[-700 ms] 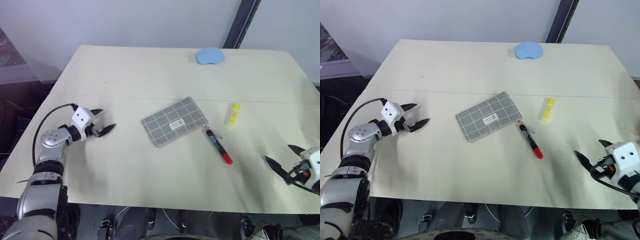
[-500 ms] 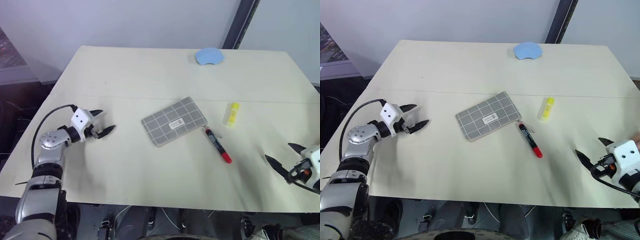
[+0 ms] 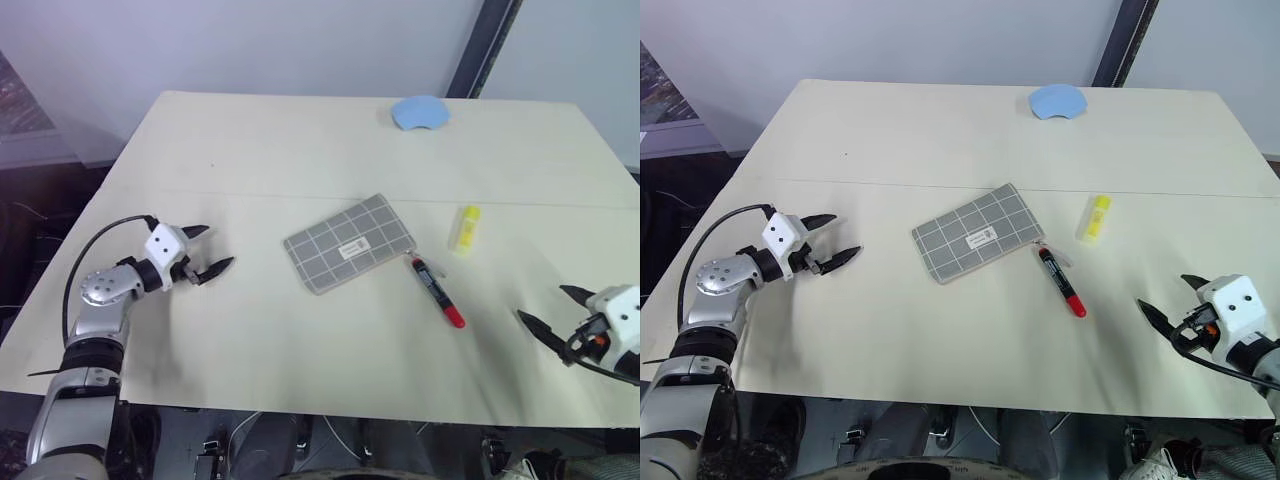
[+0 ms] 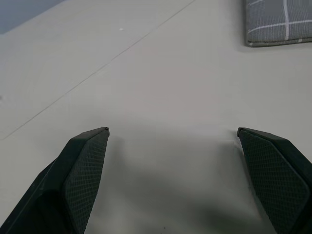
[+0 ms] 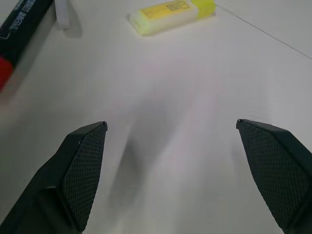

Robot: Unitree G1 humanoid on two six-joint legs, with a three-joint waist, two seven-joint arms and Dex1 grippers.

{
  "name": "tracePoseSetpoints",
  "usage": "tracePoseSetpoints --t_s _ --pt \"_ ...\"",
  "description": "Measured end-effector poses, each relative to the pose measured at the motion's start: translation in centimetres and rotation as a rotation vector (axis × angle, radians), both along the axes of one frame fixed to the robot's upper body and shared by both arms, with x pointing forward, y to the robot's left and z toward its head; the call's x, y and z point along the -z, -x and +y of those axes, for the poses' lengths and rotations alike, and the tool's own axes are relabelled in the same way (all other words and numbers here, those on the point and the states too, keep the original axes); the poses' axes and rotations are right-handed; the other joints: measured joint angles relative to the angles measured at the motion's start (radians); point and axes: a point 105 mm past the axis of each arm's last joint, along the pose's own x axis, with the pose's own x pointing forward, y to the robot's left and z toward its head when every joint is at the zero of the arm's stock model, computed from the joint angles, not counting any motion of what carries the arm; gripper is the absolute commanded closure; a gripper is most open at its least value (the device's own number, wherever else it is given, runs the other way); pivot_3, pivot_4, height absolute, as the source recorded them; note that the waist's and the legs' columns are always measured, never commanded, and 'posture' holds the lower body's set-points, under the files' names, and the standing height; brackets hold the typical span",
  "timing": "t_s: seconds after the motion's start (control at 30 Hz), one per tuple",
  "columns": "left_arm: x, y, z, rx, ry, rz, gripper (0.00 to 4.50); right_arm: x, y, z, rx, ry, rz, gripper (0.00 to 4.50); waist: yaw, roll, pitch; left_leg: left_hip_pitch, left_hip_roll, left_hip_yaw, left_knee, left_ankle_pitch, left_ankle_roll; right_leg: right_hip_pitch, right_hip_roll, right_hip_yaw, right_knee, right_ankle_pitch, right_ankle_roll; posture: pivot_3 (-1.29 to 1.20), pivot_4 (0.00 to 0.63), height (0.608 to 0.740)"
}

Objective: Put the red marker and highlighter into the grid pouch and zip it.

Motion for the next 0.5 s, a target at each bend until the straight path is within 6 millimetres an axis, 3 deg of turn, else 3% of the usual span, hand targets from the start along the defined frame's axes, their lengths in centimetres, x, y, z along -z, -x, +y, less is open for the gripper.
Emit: tracePoseSetpoints --t_s 0.03,0.13,0.27,0.37,0.5 --pt "0.0 0.1 -0.1 0.002 0.0 0.0 0.05 0.1 0.0 0.0 0.006 -0.004 0.009 0.08 0.0 0.0 0.0 0.0 0.0 0.0 0.0 0.0 0.0 0.0 0.0 0.0 0.0 0.0 0.0 0.0 0.15 0.739" --pt "0.1 0.2 -0.9 0.025 0.014 -0.008 0.0 -0.5 -1.1 0.8 -0.007 -0.05 -0.008 0.91 -0.002 0.0 0.0 0.0 0.0 0.001 0.0 0.0 0.0 0.0 0.0 0.0 -0.001 0.0 0.0 0.0 0.15 0.739" --pt "0.1 0.5 -2.8 0.11 -0.026 -0.041 0.0 -2.5 -4.1 3.3 -0.067 -0.082 -0.1 2.96 -0.006 0.0 0.0 0.001 0.001 0.001 0.0 0.0 0.0 0.0 0.0 -0.001 -0.001 0.001 -0.001 0.0 0.15 0.739" --pt "-0.4 1.1 -5.3 0.237 -0.093 -0.112 0.0 -4.2 -7.4 8.3 -0.19 -0.134 -0.186 4.47 -0.016 0.0 0.0 0.001 0.002 0.001 0.0 0.0 0.0 0.0 0.0 -0.002 0.0 0.002 -0.002 0.0 0.15 0.739" --pt "-1.1 1.9 -8.0 0.368 -0.143 -0.211 0.0 -4.7 -9.9 14.4 -0.304 -0.201 -0.235 4.47 -0.023 -0.001 0.0 0.0 0.001 0.0 -0.002 0.0 -0.001 -0.002 -0.001 -0.003 -0.001 0.002 -0.002 0.0 0.15 0.739"
